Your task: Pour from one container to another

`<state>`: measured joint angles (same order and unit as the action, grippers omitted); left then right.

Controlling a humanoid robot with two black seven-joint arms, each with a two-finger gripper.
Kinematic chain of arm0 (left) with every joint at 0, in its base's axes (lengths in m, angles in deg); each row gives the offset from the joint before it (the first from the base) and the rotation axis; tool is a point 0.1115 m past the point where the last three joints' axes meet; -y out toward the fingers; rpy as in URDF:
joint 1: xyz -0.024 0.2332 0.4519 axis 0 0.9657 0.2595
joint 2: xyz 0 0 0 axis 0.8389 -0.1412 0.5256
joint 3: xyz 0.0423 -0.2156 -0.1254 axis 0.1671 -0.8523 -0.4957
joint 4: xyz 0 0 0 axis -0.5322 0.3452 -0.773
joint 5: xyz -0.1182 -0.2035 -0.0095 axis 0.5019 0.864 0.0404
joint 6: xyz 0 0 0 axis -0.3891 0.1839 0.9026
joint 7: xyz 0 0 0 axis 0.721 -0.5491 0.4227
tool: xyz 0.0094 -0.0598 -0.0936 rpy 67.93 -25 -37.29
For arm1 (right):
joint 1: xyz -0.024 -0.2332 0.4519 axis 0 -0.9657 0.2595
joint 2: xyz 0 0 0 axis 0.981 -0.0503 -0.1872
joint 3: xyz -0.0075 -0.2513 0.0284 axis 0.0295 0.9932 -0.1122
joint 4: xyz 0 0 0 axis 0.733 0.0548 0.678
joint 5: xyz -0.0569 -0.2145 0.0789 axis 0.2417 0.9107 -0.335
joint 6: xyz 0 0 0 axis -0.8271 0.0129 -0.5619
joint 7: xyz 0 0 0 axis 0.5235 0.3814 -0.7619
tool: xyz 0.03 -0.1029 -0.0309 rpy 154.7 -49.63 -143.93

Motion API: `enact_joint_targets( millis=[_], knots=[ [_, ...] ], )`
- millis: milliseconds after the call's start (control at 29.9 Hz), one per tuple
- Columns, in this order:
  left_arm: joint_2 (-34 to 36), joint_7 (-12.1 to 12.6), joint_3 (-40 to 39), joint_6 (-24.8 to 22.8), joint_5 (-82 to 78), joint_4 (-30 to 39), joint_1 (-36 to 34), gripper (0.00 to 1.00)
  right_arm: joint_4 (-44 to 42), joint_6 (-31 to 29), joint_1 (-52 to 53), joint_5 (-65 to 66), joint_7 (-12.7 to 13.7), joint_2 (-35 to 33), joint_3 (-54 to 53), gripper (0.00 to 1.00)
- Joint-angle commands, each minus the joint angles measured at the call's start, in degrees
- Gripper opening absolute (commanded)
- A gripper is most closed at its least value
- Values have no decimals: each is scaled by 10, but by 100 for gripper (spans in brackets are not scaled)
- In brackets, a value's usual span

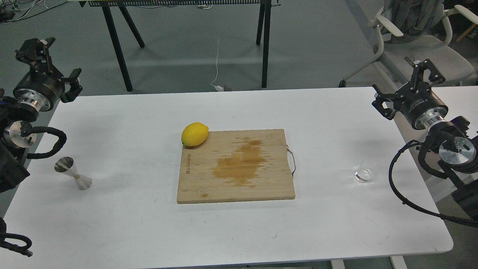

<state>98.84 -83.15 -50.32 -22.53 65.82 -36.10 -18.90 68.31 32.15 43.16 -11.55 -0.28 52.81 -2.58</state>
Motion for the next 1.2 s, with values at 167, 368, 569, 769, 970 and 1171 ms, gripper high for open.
enact_joint_targets(
  millis=[167,368,569,769,970,1171],
  knots=[
    [0,3,0,0,-1,0,-3,100,3,2,-1,-1,-5,7,-6,99],
    [2,3,0,0,-1,-2,-4,100,4,2,0,-1,-5,8,-7,99],
    [1,0,0,0,0,-2,-23,100,4,2,1,-1,-5,8,-7,99],
    [2,4,1,0,-1,-3,-29,100,4,1,0,-1,-5,7,-8,99],
    [2,3,2,0,-1,-3,-29,100,4,1,0,-1,-5,7,-8,99],
    [3,1,4,0,-2,-2,-30,100,5,1,0,-1,-5,8,-8,99]
  ],
)
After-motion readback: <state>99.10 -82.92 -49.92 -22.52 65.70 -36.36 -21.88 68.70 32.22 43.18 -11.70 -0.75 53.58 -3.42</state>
